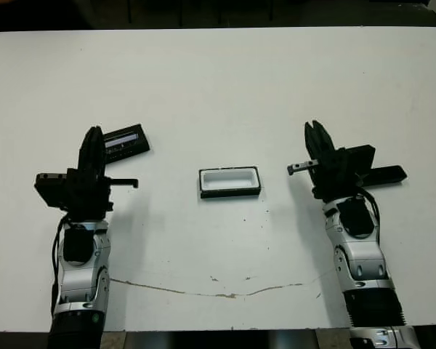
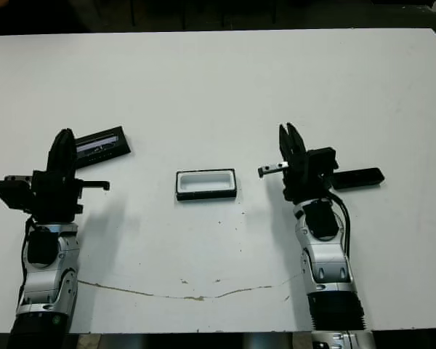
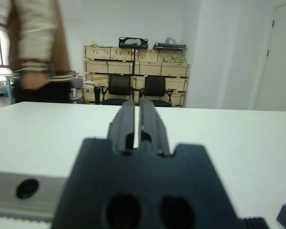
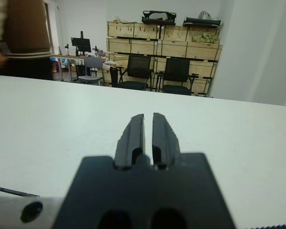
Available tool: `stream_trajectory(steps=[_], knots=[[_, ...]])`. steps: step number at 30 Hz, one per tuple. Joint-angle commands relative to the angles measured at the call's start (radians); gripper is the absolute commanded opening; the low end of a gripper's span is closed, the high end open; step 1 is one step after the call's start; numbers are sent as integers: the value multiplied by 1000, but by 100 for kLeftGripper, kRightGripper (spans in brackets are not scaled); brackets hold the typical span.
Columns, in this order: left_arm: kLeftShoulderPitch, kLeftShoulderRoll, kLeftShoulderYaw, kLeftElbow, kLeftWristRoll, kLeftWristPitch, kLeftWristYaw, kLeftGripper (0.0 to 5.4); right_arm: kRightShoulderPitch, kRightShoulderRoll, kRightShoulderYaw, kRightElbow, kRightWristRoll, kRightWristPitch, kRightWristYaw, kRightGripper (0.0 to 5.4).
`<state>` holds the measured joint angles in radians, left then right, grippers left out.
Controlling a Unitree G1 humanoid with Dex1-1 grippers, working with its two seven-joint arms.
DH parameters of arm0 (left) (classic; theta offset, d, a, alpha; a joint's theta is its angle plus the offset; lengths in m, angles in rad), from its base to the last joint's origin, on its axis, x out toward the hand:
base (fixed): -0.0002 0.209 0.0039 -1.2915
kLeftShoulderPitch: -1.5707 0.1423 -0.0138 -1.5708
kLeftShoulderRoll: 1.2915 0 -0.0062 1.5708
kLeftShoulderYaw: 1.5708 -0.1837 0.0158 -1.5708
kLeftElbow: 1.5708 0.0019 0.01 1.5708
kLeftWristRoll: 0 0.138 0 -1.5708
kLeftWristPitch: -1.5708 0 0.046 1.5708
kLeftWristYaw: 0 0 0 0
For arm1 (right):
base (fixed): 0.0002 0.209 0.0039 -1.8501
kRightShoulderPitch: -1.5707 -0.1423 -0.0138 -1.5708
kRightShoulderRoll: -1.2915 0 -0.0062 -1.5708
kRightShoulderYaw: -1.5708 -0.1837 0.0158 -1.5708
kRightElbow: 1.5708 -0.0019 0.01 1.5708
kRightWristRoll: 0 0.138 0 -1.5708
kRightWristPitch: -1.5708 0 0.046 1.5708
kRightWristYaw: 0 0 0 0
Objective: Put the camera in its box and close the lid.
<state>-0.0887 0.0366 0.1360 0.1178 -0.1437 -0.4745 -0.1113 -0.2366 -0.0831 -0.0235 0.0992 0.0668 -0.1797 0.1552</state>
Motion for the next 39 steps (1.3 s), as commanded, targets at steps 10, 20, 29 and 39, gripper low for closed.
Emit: stream_trajectory(steps=[10,20,29,39], knots=[[5,9,1,14,1,14,-5,1,-12,-38,-12,10,14,8,43,0],[14,3,1,5,7,17,4,1,-296,-445,-202,50,114,180,263,0],[9,1,-6,4,20,22,16,1,-673,-788,-48,598,-100,123,530,0],[7,6,-3,7,18,11,15,1,-762,-785,165,869,-306,38,666,0]])
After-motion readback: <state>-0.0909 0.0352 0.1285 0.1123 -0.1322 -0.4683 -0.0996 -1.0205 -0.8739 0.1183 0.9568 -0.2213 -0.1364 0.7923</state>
